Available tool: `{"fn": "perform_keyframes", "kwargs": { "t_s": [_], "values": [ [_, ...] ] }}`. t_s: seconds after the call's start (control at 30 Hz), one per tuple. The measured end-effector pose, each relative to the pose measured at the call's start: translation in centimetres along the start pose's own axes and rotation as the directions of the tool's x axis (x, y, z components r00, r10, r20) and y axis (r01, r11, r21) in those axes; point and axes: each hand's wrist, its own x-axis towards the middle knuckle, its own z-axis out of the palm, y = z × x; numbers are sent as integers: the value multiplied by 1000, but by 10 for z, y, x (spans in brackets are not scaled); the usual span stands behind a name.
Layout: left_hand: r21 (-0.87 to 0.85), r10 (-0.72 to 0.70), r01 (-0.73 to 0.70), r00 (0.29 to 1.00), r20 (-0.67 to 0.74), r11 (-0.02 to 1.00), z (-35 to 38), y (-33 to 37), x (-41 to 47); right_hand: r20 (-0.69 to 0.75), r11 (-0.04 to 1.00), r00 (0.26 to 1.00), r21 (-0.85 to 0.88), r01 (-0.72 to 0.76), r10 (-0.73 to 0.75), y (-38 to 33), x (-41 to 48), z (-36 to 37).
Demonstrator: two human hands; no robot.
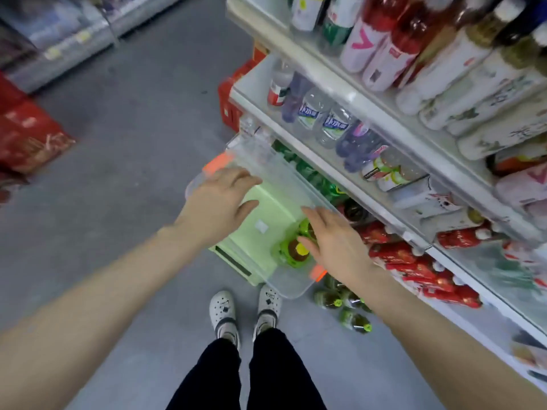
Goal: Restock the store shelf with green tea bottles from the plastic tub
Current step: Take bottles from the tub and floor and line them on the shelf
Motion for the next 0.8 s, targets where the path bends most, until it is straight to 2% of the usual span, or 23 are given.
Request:
{"fn": "perform_keyframes", "kwargs": {
  "t_s": [0.1,0.2,0.3,0.47,0.53,0.6,0.67,0.8],
  "values": [
    [-36,-74,79,992,104,996,61,-12,-35,242,992,965,41,-117,104,6,-4,60],
    [-72,-162,180,966,203,981,104,-16,-52,394,964,897,81,-253,202,12,-7,102],
    [-101,-191,227,941,278,969,133,-21,-59,375,944,895,123,-305,240,13,-8,128],
    [-63,-183,205,949,258,977,155,-24,-60,175,958,966,180,-224,193,9,0,150],
    [-51,-179,197,953,243,979,156,-24,-58,154,948,972,241,-209,176,6,6,147],
    [-63,-187,210,947,260,976,154,-26,-56,196,915,955,298,-273,222,8,12,137],
    [-111,-194,241,926,324,964,150,-28,-51,252,870,940,379,-314,230,12,18,117],
    [-242,-174,344,832,528,907,139,-31,-29,226,839,972,517,-171,59,19,41,55]
  ]
}}
